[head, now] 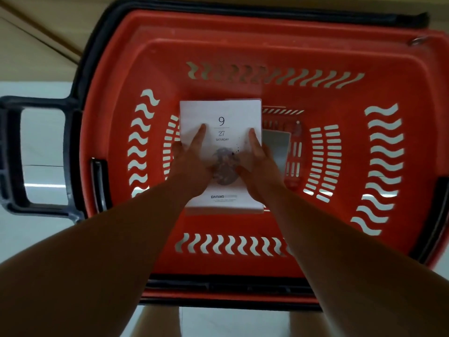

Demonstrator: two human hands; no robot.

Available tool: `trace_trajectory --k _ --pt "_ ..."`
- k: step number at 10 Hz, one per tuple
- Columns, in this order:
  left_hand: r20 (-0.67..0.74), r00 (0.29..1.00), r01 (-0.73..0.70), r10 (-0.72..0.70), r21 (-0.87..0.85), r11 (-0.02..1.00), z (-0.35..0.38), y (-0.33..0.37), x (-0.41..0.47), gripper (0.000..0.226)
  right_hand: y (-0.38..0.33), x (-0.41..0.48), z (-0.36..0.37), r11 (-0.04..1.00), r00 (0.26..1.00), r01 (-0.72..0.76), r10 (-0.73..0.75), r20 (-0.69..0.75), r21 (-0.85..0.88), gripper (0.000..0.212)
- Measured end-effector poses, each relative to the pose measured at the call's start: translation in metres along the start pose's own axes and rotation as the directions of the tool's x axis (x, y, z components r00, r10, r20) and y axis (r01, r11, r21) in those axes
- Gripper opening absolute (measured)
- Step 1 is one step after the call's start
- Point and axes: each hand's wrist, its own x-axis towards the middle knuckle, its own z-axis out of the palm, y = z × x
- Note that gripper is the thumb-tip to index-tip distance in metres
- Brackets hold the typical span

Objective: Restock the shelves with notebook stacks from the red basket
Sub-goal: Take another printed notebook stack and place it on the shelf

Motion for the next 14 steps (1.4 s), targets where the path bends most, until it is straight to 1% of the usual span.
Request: trace_trajectory --k 1,2,3,4,5,6,7,8,9,10,11,12,13,14 --pt "-0.009 1.000 0.014 -0.014 0.016 1.000 -0.003 0.004 -0.007 0.097 -0.001 -0.001 0.001 0.999 0.999 -0.033 0.032 -0.015 -0.017 0.093" --pt "-0.027 0.999 0.022 -0.019 0.106 0.994 0.001 0.011 -0.015 0.090 0.000 -0.001 0.001 0.999 0.999 -0.048 0.048 -0.019 -0.014 0.090" --pt "-0.064 0.996 0.071 -0.065 0.102 0.992 0.006 0.020 -0.022 0.091 0.001 -0.001 0.002 0.998 0.998 -0.061 0.061 -0.031 0.003 0.088" --pt "-0.121 0.992 0.048 -0.042 0.047 0.998 0.008 0.023 -0.024 0.082 0.004 0.000 0.002 0.998 0.997 -0.057 0.058 -0.047 0.026 0.087" --pt "-0.271 0.963 -0.037 0.008 -0.105 0.994 0.009 0.023 -0.031 0.072 0.007 0.001 -0.001 0.970 0.996 -0.083 0.090 -0.020 0.231 0.087" --pt "-0.346 0.932 -0.161 0.104 -0.140 0.977 0.006 0.028 -0.035 0.076 0.013 0.002 -0.010 0.916 0.993 -0.114 0.115 0.021 0.385 0.081" --pt "-0.299 0.941 -0.183 0.156 -0.062 0.981 0.005 0.033 -0.032 0.085 0.016 0.002 -0.014 0.925 0.993 -0.107 0.117 -0.006 0.364 0.082" --pt "-0.182 0.978 -0.137 0.104 -0.181 0.974 0.006 0.042 -0.037 0.092 0.009 -0.007 -0.032 0.960 0.992 -0.108 0.120 -0.032 0.259 0.066" --pt "-0.150 0.985 -0.126 0.089 -0.260 0.957 0.000 0.052 -0.047 0.090 0.002 -0.022 -0.053 0.990 0.996 -0.080 0.084 -0.037 0.114 0.051" --pt "-0.120 0.988 -0.124 0.093 -0.285 0.950 -0.016 0.068 -0.067 0.088 -0.010 -0.057 -0.077 0.991 0.997 -0.064 0.068 -0.030 0.119 0.058" --pt "-0.102 0.984 -0.170 0.144 -0.330 0.929 -0.042 0.085 -0.098 0.088 -0.037 -0.096 -0.107 0.974 0.992 -0.079 0.098 -0.083 0.212 0.073" --pt "-0.086 0.980 -0.198 0.178 -0.380 0.904 -0.078 0.106 -0.136 0.085 -0.065 -0.128 -0.141 0.936 0.985 -0.106 0.146 -0.096 0.337 0.082" --pt "-0.082 0.978 -0.209 0.193 -0.419 0.883 -0.122 0.133 -0.178 0.086 -0.096 -0.168 -0.179 0.932 0.987 -0.054 0.103 -0.120 0.359 0.063" --pt "-0.094 0.975 -0.222 0.201 -0.419 0.880 -0.169 0.162 -0.225 0.084 -0.135 -0.209 -0.219 0.921 0.991 -0.034 0.082 -0.108 0.389 0.062"
